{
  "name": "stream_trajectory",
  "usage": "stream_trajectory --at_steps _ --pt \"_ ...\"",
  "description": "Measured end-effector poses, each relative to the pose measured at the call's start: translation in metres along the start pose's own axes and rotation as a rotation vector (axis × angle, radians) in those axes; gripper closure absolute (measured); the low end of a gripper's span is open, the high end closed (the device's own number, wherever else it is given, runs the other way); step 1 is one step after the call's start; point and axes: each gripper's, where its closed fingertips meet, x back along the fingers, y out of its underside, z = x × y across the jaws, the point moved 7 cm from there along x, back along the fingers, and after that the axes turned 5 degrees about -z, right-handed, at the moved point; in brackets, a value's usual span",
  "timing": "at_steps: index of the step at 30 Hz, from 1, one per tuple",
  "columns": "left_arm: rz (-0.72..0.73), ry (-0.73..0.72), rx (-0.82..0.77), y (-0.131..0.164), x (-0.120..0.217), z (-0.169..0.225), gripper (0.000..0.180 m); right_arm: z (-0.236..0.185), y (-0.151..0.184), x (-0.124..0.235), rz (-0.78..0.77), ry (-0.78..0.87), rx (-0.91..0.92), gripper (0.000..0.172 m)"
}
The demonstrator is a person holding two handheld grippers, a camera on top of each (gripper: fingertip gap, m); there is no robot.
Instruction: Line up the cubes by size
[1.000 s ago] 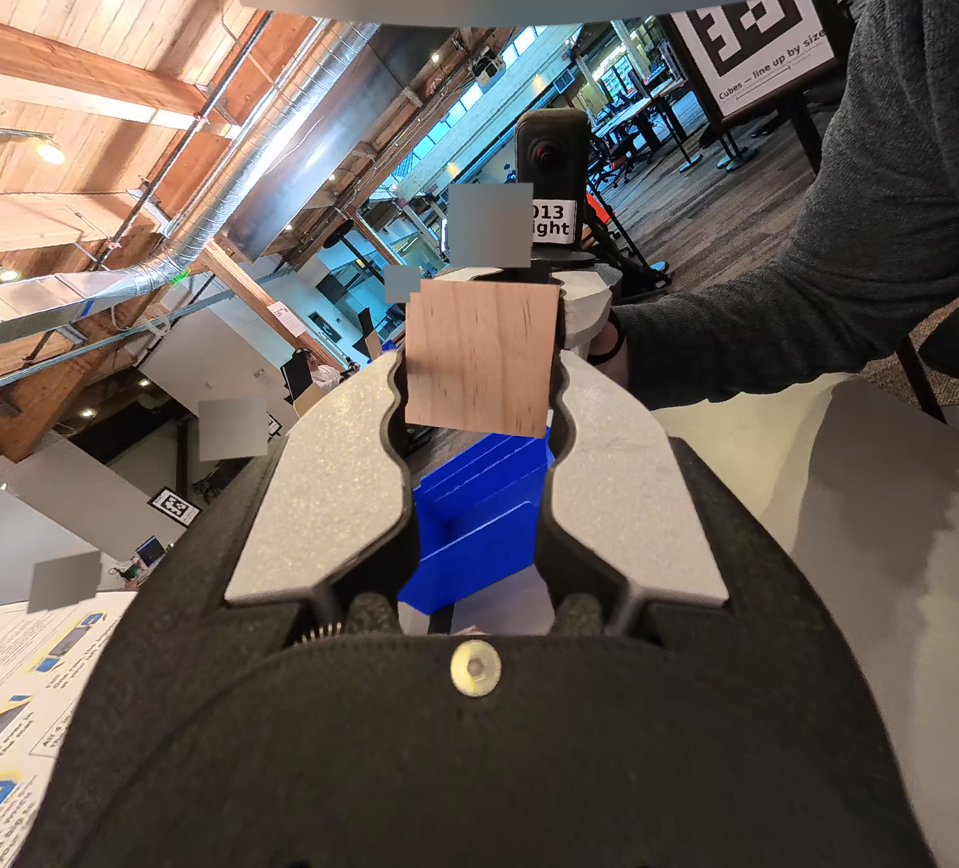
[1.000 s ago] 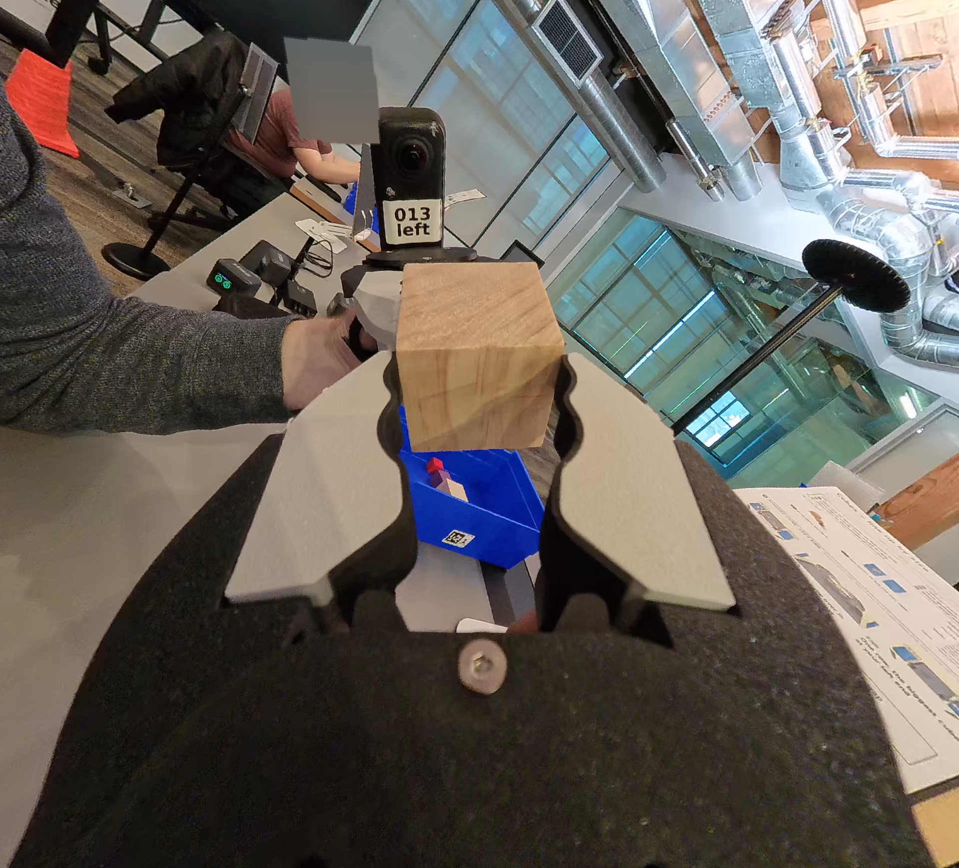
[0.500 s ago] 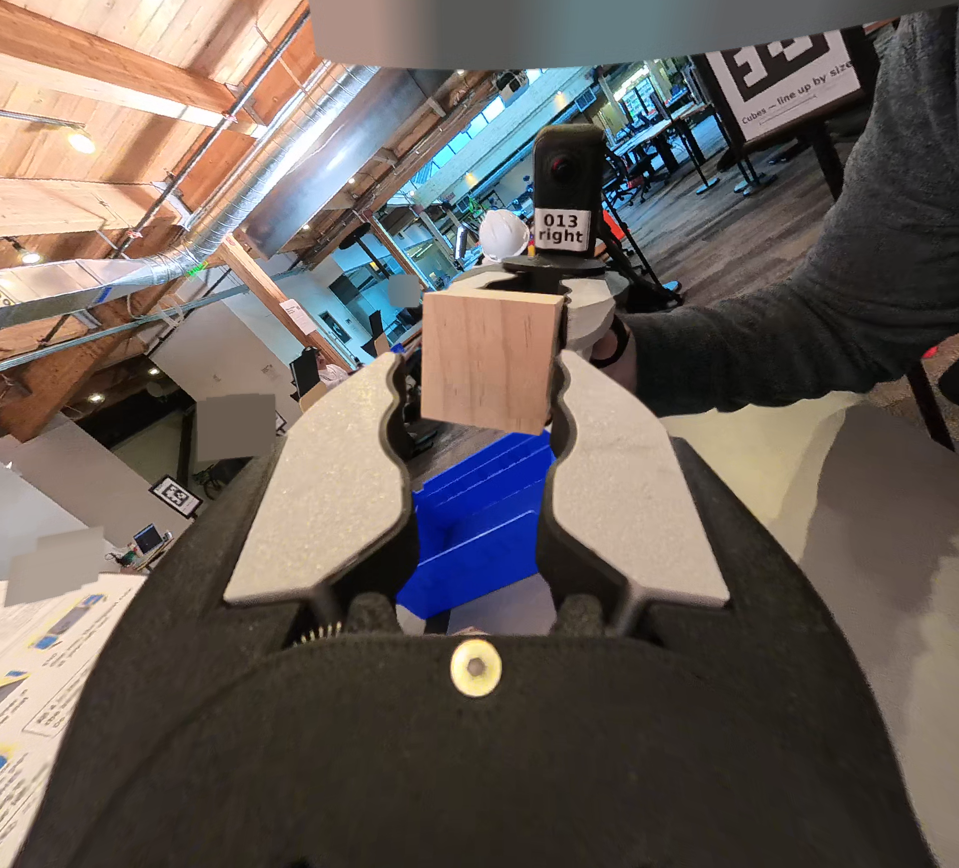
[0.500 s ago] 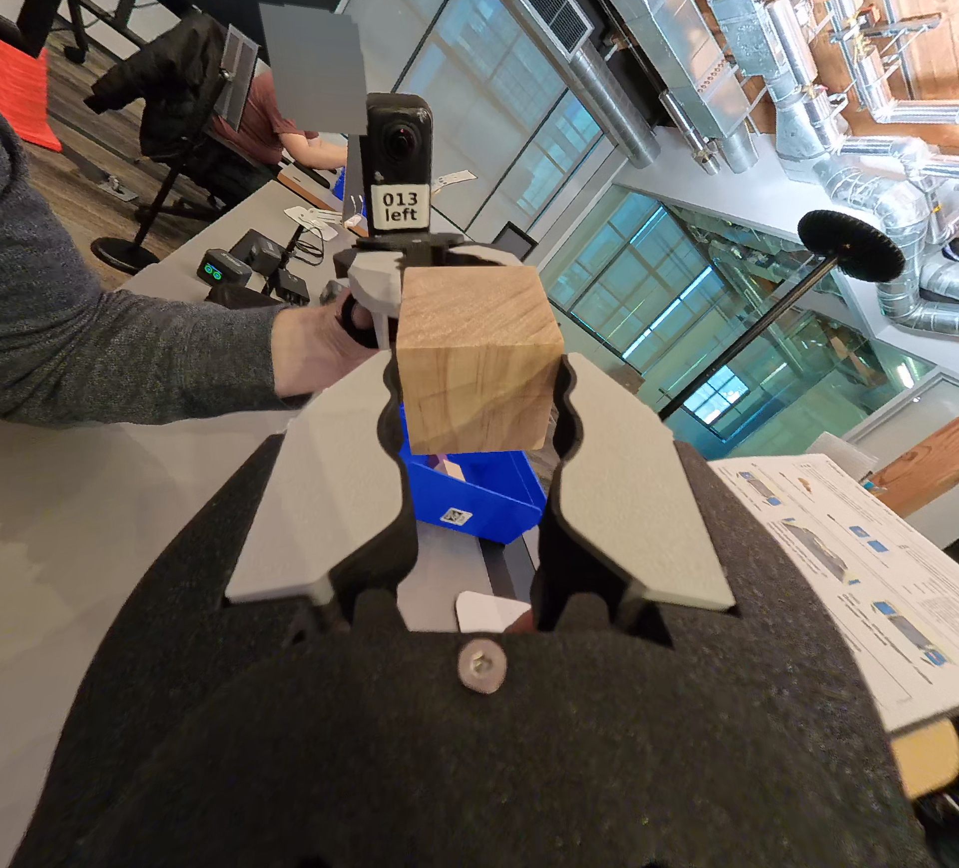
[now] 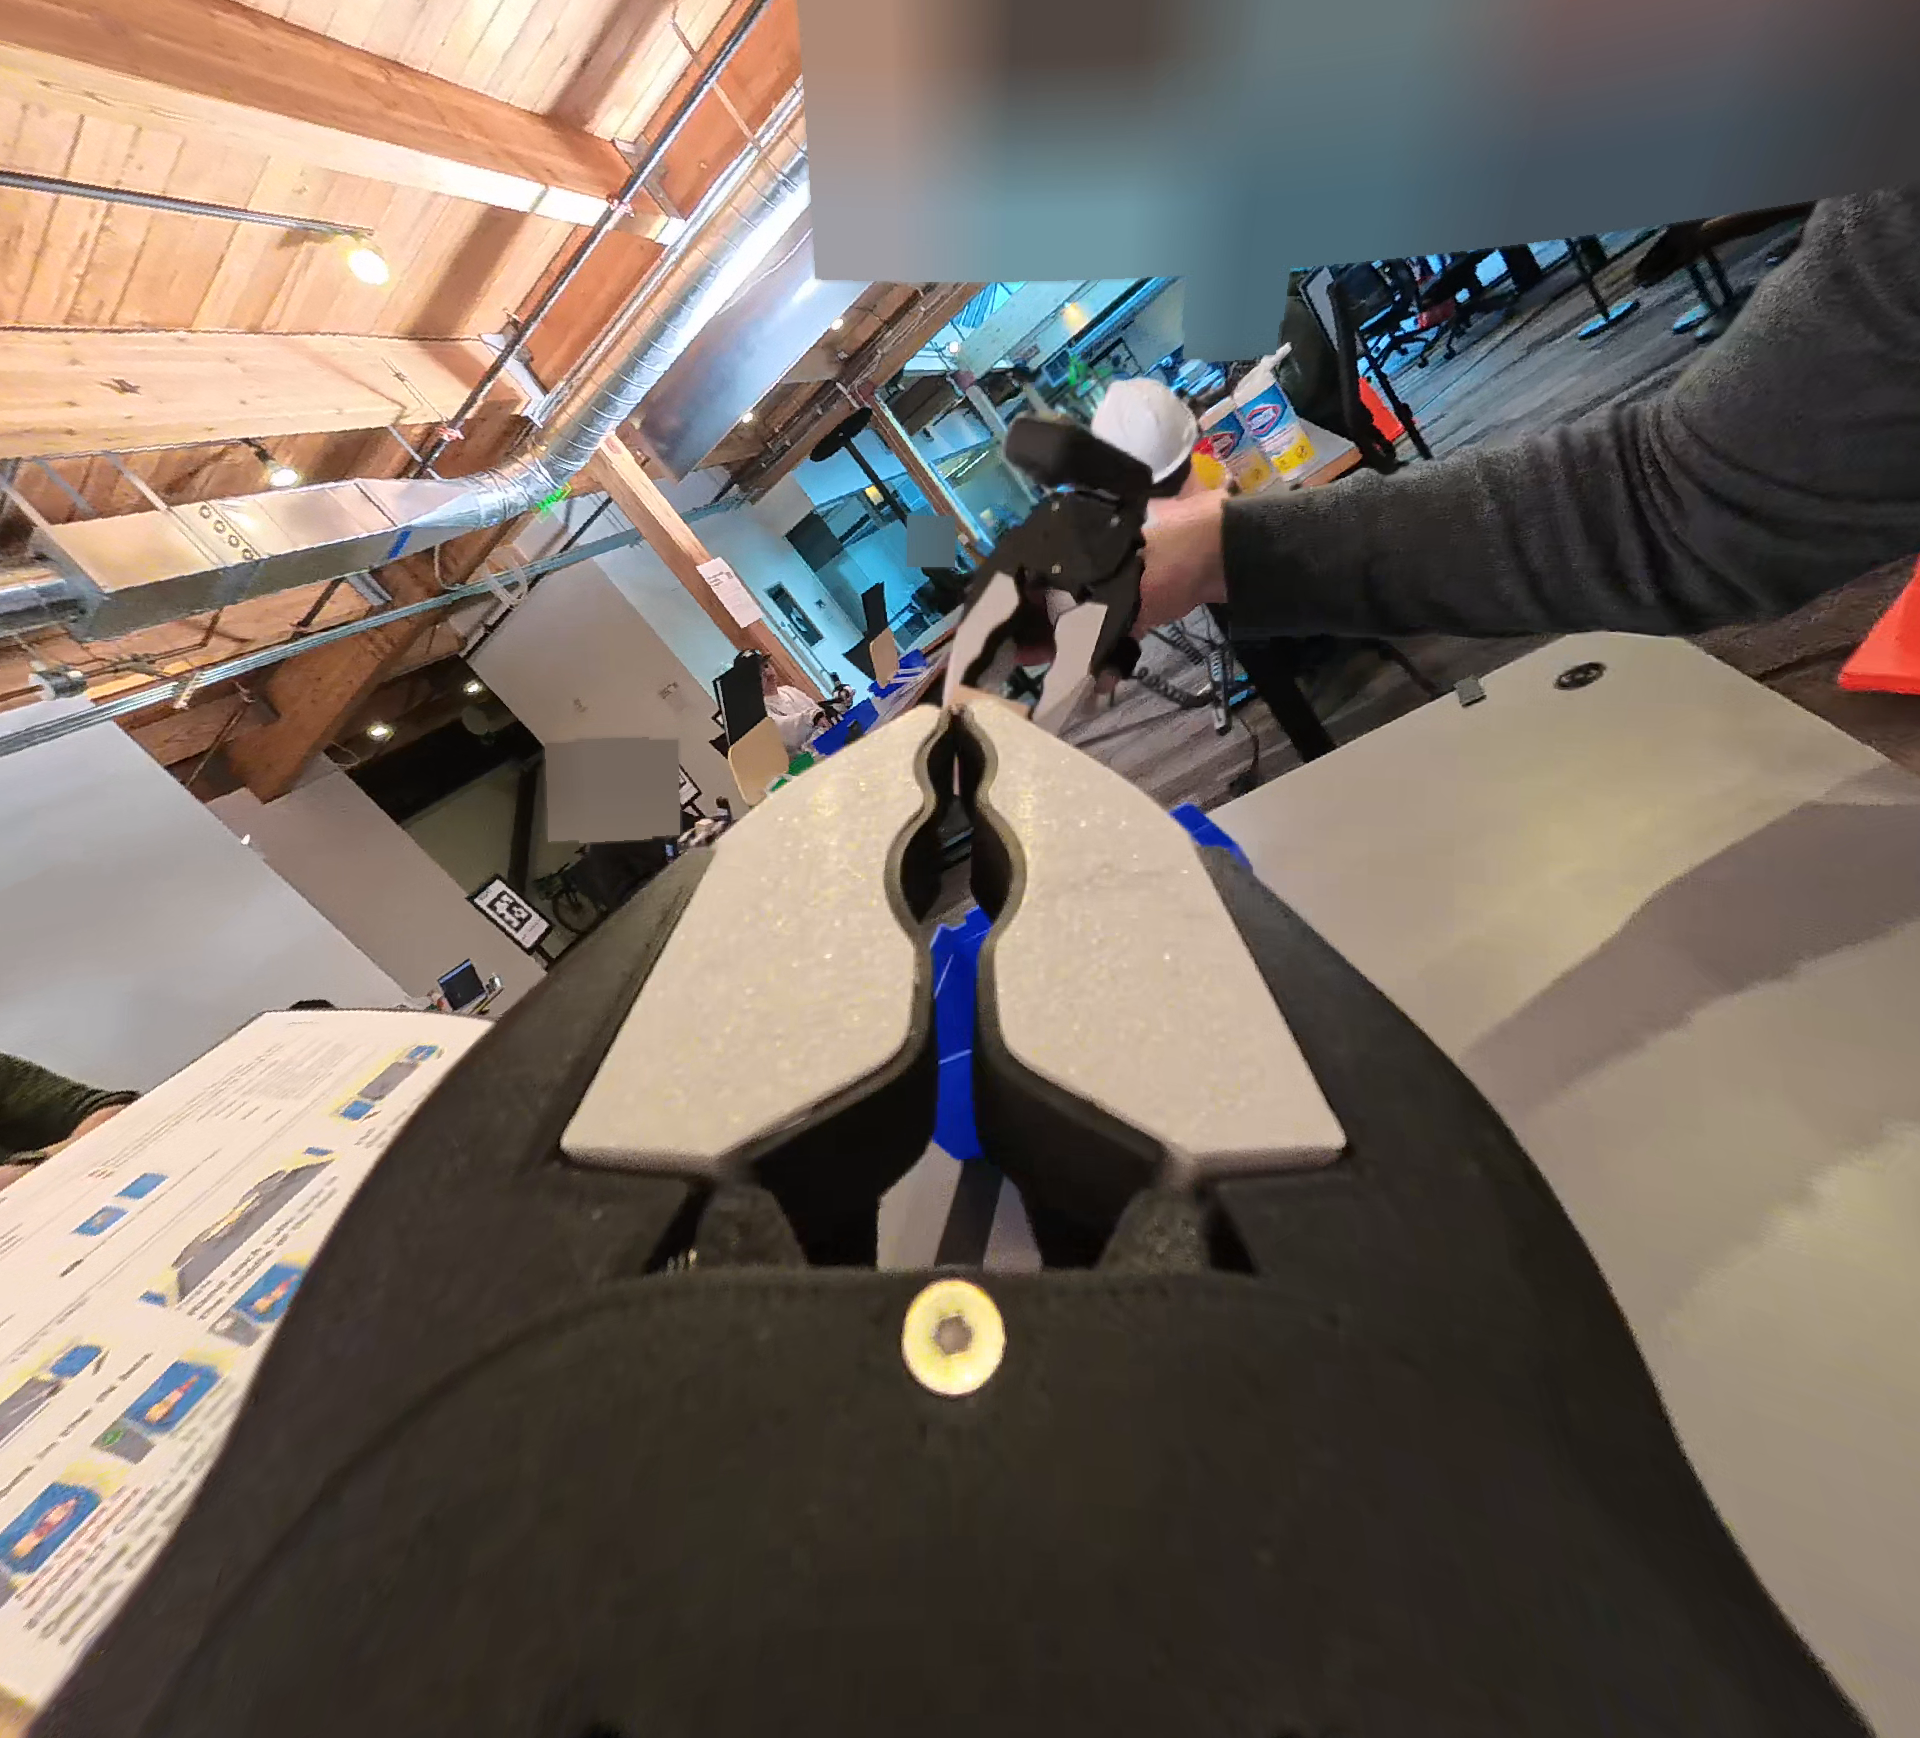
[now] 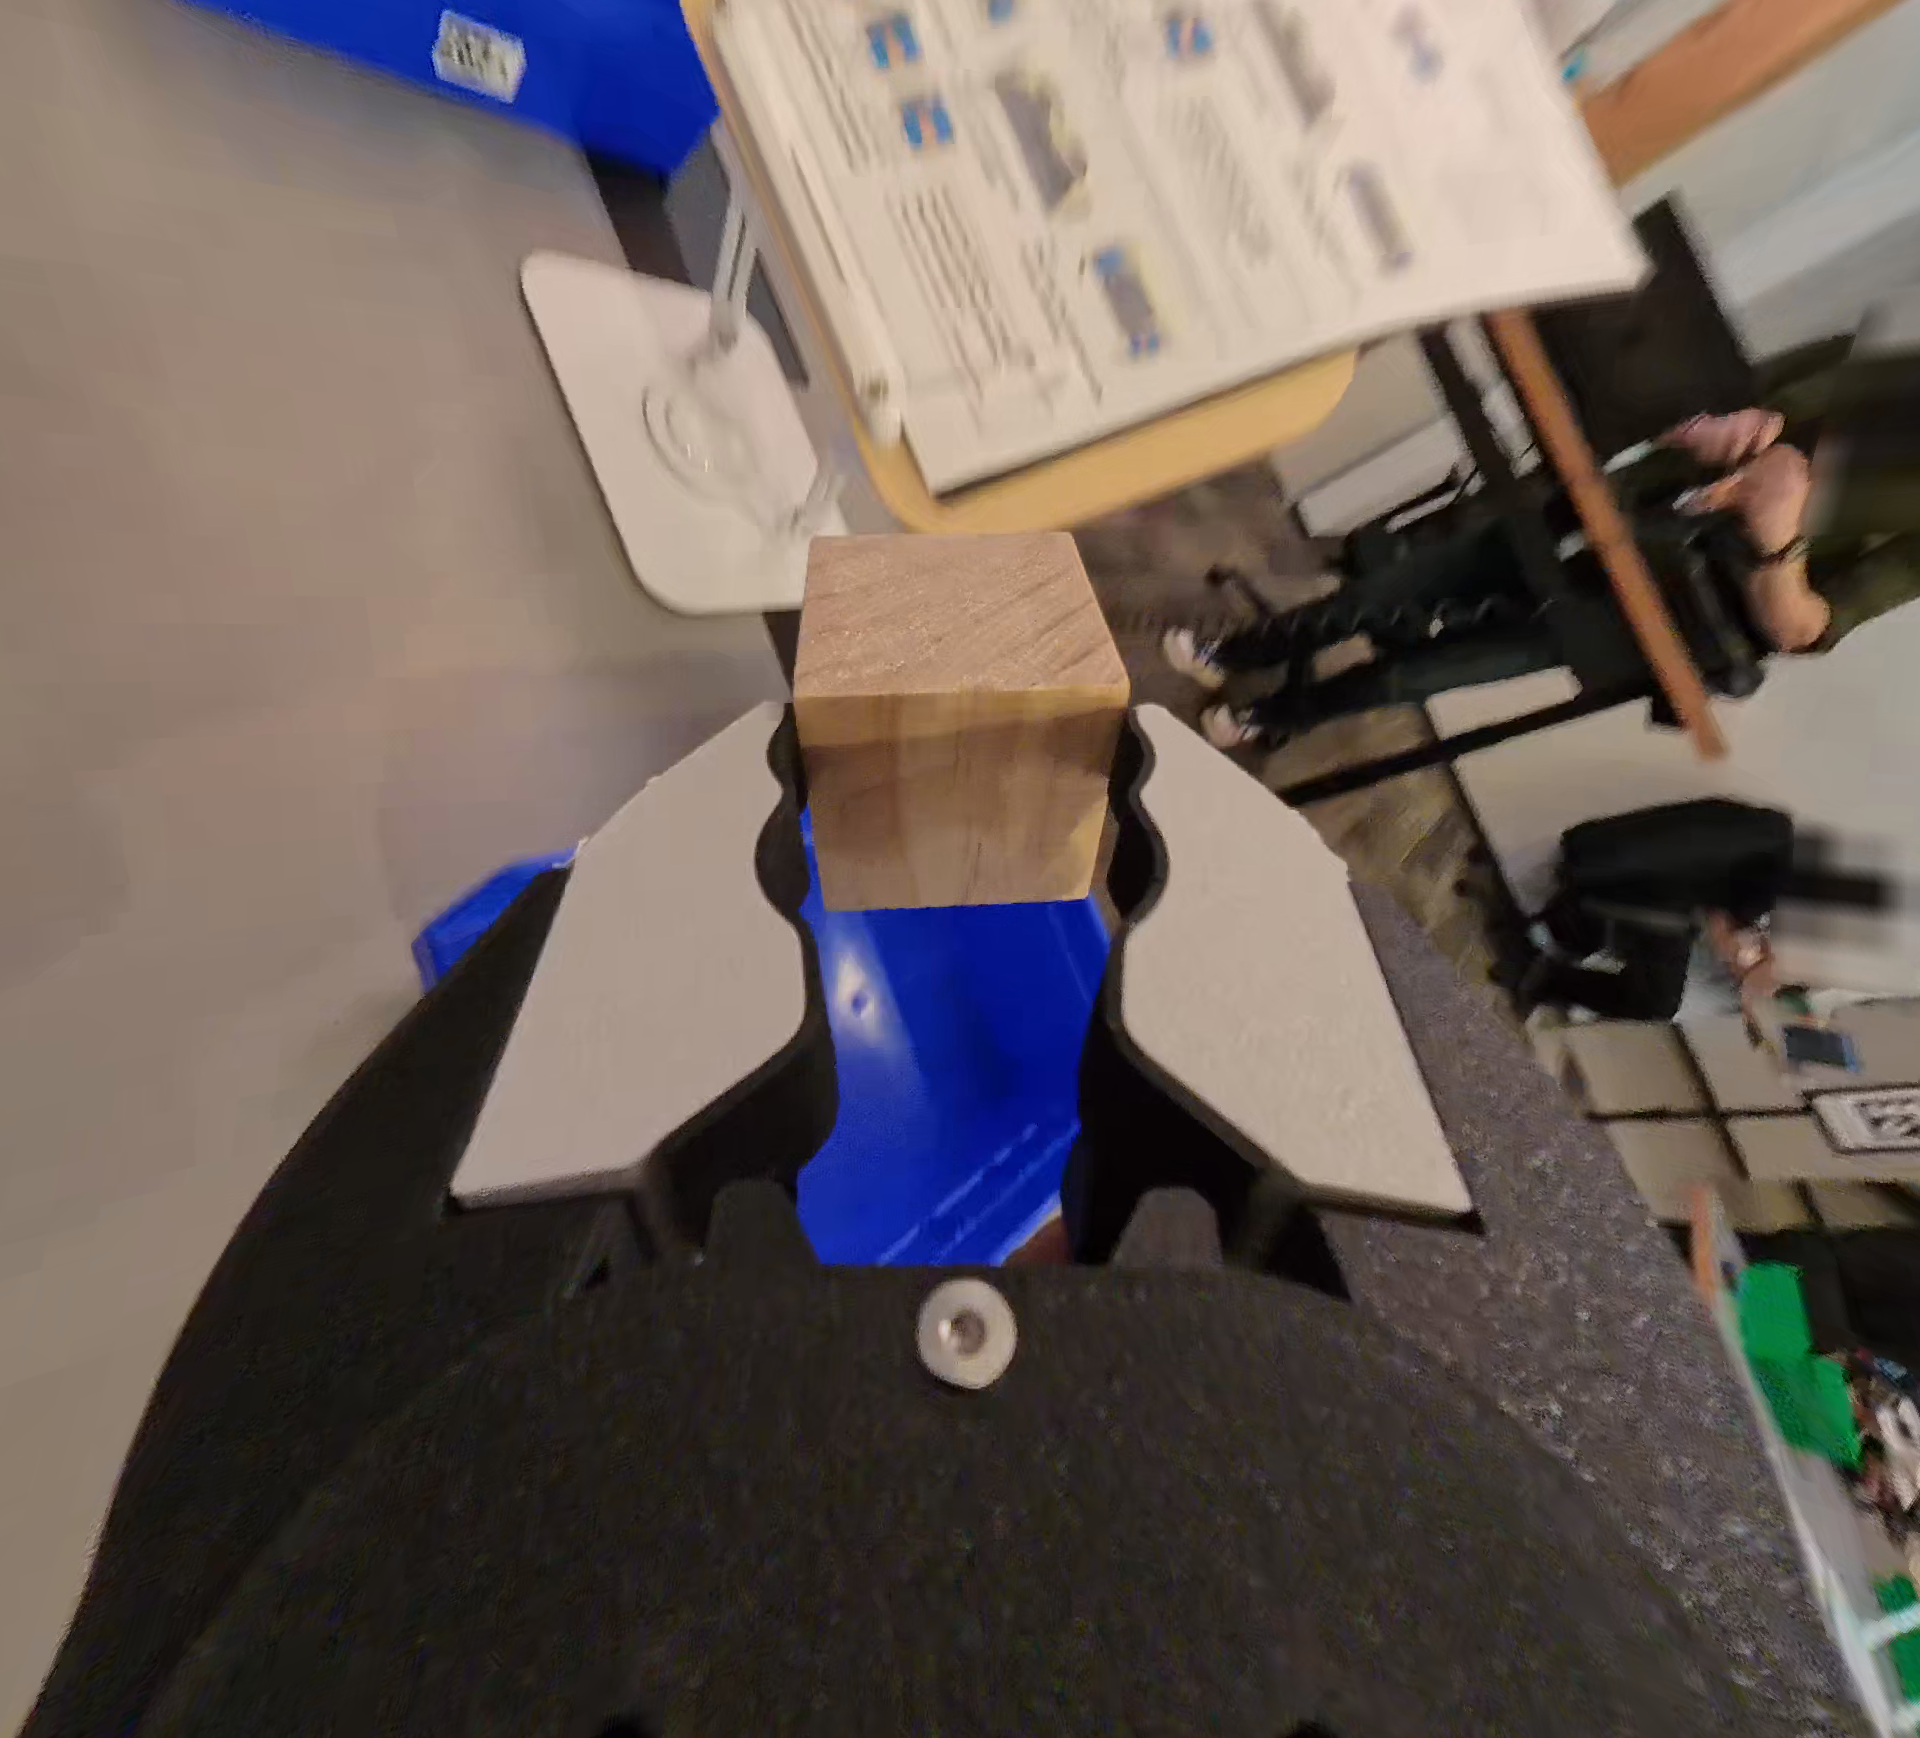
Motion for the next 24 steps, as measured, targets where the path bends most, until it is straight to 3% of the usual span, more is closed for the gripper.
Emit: stream_trajectory --at_steps 4,9,14,24 --pt "-0.022 -0.018 -0.019 -0.001 0.003 -0.002 0.180 0.008 0.050 -0.038 -0.208 -0.107 -0.006 0.116" --pt "-0.048 -0.024 -0.031 0.000 0.005 -0.003 0.180 -0.004 0.087 -0.095 -0.384 -0.255 0.036 0.116" --pt "-0.084 -0.022 -0.044 0.003 0.008 -0.004 0.180 -0.015 0.109 -0.136 -0.506 -0.362 0.087 0.115" --pt "-0.089 -0.029 -0.050 0.002 0.013 -0.007 0.180 -0.034 0.133 -0.179 -0.648 -0.548 0.157 0.115"
